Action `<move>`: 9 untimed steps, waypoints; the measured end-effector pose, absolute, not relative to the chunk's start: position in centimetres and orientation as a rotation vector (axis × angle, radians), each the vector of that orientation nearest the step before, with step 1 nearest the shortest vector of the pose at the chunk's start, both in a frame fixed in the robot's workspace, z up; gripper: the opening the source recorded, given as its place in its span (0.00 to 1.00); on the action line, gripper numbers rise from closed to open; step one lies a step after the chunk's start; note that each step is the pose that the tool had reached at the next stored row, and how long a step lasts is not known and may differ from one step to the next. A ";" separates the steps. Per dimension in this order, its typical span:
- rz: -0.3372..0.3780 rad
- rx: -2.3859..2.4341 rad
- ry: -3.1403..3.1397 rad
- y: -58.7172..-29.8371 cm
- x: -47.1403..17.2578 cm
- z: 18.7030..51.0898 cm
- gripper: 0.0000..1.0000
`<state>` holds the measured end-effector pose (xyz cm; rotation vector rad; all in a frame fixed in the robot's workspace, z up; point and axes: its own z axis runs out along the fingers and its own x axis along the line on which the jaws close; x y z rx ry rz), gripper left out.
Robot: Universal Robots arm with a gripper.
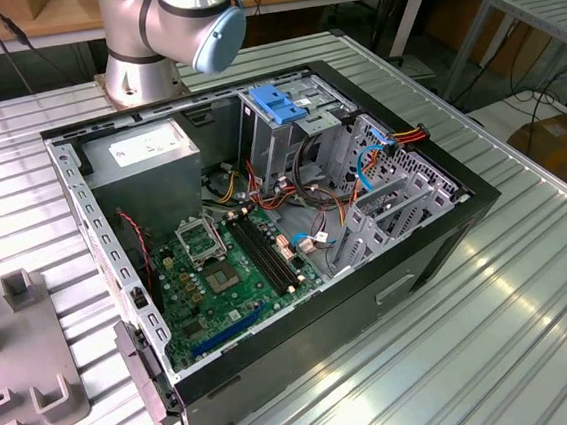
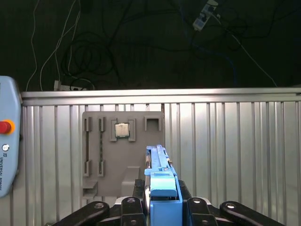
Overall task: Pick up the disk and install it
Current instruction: 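Pick up the disk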
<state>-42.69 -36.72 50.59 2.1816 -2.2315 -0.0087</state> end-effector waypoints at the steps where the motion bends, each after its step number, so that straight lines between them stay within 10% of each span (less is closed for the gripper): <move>1: -0.009 2.182 -2.231 -36.7 -42.6 50.6 0.37; 9: -0.009 2.182 -2.231 -36.7 -41.9 50.6 0.37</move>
